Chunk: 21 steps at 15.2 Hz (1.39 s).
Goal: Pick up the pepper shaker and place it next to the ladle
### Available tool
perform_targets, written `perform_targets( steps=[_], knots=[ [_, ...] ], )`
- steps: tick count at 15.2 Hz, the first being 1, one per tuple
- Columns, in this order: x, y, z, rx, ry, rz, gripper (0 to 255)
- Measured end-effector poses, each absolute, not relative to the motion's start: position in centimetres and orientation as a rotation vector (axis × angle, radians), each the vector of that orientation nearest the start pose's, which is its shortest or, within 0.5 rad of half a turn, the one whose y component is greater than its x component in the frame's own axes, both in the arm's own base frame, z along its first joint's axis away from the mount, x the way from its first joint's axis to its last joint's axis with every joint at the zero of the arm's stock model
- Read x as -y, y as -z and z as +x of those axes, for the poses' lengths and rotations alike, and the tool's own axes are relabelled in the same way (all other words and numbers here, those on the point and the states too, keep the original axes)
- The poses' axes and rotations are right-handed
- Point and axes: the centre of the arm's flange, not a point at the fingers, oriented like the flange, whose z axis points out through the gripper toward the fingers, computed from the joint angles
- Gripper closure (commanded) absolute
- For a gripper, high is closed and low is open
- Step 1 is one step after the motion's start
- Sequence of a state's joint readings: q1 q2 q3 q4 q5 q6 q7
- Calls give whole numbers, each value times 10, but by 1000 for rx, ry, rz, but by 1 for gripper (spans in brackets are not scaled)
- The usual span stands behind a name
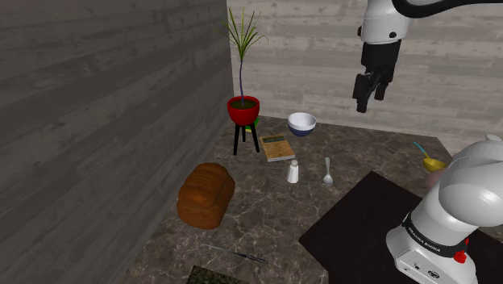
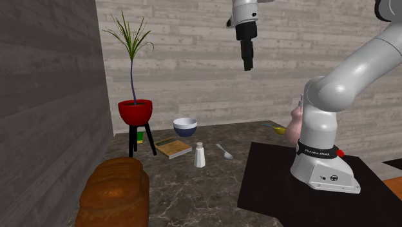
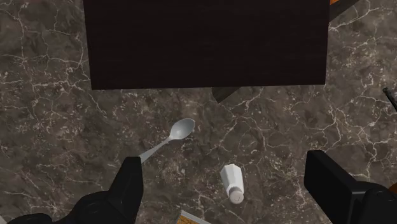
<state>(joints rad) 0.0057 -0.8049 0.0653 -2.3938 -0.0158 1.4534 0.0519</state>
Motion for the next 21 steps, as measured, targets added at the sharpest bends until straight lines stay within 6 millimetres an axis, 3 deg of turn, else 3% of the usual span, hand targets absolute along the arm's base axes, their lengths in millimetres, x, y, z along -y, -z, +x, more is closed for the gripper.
perform_targets(
  steps=[2,4,21],
  knots=[
    [-24,-563,289,-1,-209,-3202,0],
    [-22,-544,295,21,-191,-3197,0],
    [-25,-352,383,243,11,-3119,0]
  ],
)
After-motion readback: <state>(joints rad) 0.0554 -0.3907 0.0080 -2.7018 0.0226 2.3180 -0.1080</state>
